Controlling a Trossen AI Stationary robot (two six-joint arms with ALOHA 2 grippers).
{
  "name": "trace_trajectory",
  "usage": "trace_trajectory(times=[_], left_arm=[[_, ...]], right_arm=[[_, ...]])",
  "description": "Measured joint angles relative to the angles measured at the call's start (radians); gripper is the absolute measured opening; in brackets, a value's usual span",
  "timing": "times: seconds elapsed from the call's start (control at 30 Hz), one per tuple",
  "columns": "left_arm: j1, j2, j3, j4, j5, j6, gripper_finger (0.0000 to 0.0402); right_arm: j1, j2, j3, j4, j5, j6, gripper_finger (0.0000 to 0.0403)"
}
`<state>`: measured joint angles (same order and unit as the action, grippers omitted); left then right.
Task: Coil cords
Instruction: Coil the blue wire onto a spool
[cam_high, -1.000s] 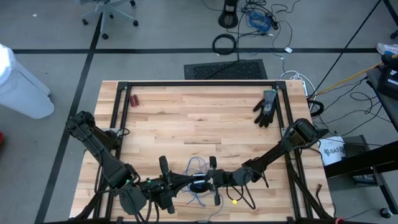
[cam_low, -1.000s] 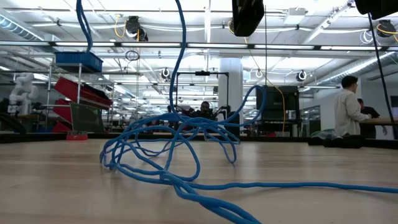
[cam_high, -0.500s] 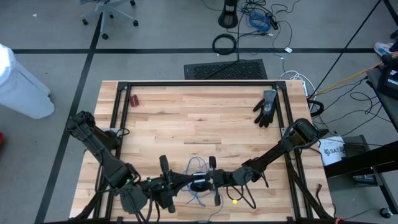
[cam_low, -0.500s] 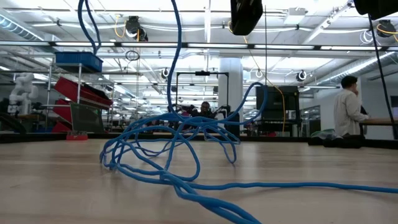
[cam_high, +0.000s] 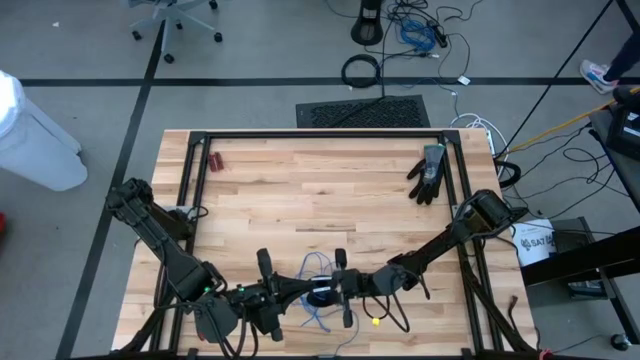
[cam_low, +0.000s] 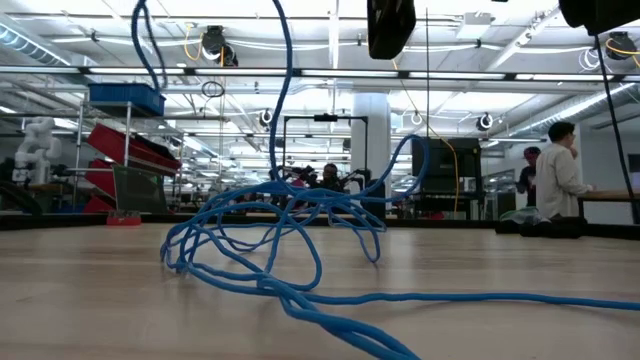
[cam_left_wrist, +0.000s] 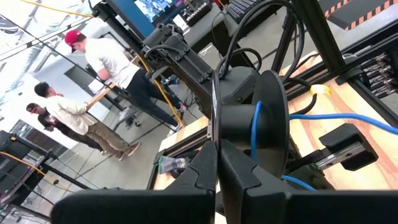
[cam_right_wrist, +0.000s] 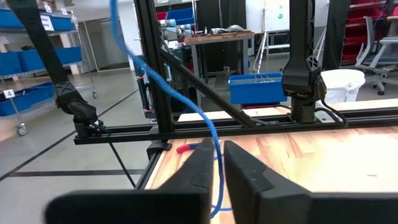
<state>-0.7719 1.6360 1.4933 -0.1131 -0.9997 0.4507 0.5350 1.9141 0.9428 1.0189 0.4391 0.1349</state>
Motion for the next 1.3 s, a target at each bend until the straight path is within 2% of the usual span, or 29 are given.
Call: trace_trajectory(times=[0.07,0.3,0.4,0.53,0.77,1.0,1.13,1.3], left_arm=[[0.0,0.0,0.0,0.0,0.0,0.0,0.0006],[-0.001,0.0,0.0,0.0,0.0,0.0,0.0006],[-0.002,0.0,0.0,0.0,0.0,0.0,0.0006],[-0.016,0.0,0.0,-0.002,0.0,0.0,0.0006],[-0.03,0.0,0.0,-0.011,0.001,0.026,0.0006],[-0.029,0.0,0.0,-0.069,0.001,0.027,0.0006],[-0.029,0.0,0.0,-0.071,0.001,0.027,0.0006],[-0.029,0.0,0.0,-0.103,0.0,0.027,0.0006]], right_arm=[[0.0,0.0,0.0,-0.001,0.0,-0.005,0.0005],[0.009,0.0,0.0,-0.009,0.032,0.005,0.0001],[0.043,0.0,0.0,-0.031,0.145,0.02,0.0001],[0.111,0.0,0.0,-0.065,0.361,0.049,0.0001],[0.24,-0.018,0.0,-0.004,0.636,0.007,0.0],[0.316,-0.029,0.043,0.169,0.686,-0.201,0.0],[0.327,-0.03,0.124,0.151,0.679,-0.31,0.0],[0.324,-0.03,0.232,0.045,0.593,-0.357,0.0]])
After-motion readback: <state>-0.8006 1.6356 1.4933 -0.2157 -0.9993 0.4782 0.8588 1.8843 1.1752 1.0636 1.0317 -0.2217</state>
